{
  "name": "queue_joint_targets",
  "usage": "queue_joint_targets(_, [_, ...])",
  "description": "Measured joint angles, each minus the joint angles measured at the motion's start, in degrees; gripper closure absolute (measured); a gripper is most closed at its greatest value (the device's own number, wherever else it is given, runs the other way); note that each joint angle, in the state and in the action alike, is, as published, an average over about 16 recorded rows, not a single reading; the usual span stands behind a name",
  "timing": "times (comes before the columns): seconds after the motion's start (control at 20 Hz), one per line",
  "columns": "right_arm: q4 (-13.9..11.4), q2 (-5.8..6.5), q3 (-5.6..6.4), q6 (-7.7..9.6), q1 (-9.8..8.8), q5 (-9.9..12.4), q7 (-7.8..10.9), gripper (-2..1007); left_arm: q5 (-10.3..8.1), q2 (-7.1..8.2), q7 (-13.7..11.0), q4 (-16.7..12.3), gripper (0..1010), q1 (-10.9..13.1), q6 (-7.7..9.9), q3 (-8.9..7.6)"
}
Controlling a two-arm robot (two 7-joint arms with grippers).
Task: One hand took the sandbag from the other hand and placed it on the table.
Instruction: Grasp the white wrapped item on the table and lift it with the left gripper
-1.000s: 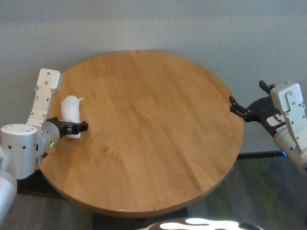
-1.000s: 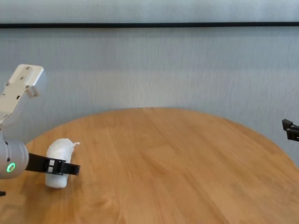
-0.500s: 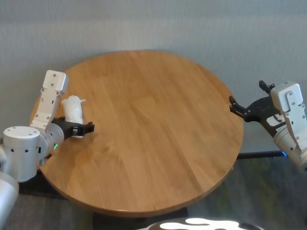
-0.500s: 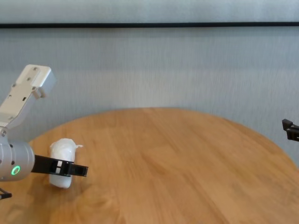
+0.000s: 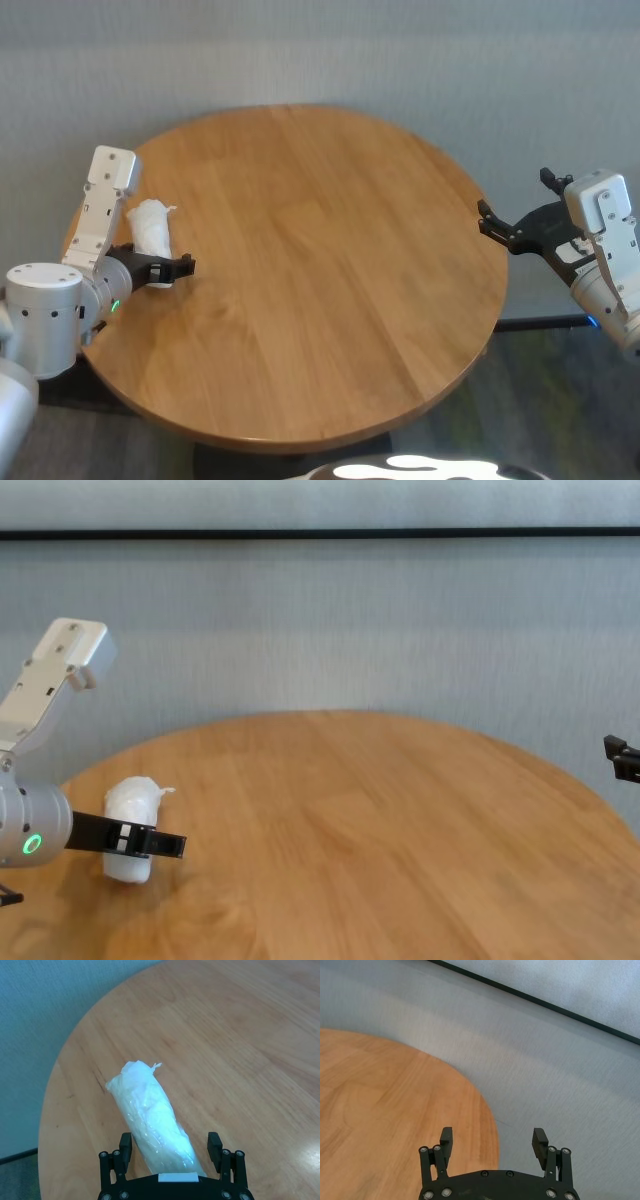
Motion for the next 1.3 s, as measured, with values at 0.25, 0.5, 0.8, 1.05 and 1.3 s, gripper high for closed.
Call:
queue_joint_targets(0.25, [0.0,0.0,0.0,0.0,0.0,0.0,0.0,4,-0.05,0.0,0.1,0.02,57,-0.02,0.09,-0.04])
queue_joint_targets(0.5, [0.0,0.0,0.0,0.0,0.0,0.0,0.0,4,-0.1,0.0,0.18,0.04,153,-0.05,0.16,-0.08])
queue_joint_targets(0.8, [0.0,0.0,0.0,0.0,0.0,0.0,0.0,4,-0.13,0.0,0.23,0.07,316,-0.07,0.19,-0.11])
queue_joint_targets(1.05, [0.0,0.0,0.0,0.0,0.0,0.0,0.0,4,-0.16,0.0,0.25,0.08,433,-0.09,0.21,-0.13])
queue_joint_targets(1.3, [0.0,0.0,0.0,0.0,0.0,0.0,0.0,4,-0.17,0.0,0.27,0.09,507,-0.1,0.23,-0.14])
